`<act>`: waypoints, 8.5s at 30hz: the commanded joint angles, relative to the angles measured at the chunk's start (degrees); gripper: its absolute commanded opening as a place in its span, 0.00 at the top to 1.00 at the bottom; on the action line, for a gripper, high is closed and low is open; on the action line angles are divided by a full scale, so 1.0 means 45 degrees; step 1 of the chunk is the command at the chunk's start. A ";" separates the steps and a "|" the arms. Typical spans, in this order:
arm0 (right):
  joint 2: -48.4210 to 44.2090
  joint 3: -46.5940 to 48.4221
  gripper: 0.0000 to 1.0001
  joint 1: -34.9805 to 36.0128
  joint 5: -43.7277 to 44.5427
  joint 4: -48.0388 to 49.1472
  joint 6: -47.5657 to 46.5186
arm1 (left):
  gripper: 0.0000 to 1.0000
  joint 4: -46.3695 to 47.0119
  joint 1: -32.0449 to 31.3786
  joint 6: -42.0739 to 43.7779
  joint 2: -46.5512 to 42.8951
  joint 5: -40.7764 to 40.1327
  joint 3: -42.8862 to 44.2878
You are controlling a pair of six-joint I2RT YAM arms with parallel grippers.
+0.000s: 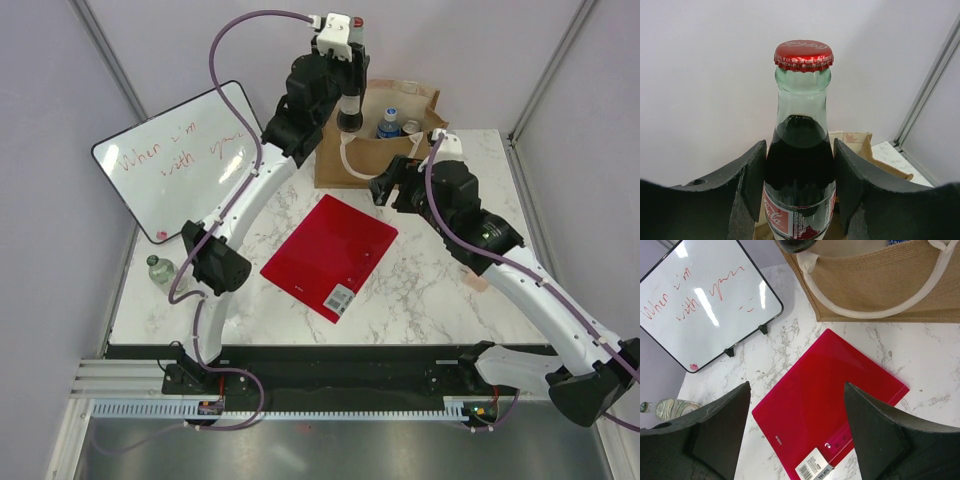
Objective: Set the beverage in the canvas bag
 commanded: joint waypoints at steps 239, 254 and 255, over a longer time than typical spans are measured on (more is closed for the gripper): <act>1.6440 1.4162 0.74 -0.3088 -0.3207 0.6199 -0.5996 | 0.03 -0.4242 0.0614 -0.2567 -1.7734 0.1380 -2.0936; 1.7124 1.4786 0.62 -0.3126 -0.3773 0.6570 -0.5313 | 0.03 -0.4242 0.0614 -0.2548 -1.7754 0.1302 -2.0956; 1.7183 1.4845 0.61 -0.3107 -0.3812 0.6550 -0.5273 | 0.03 -0.4242 0.0614 -0.2548 -1.7792 0.1283 -2.0936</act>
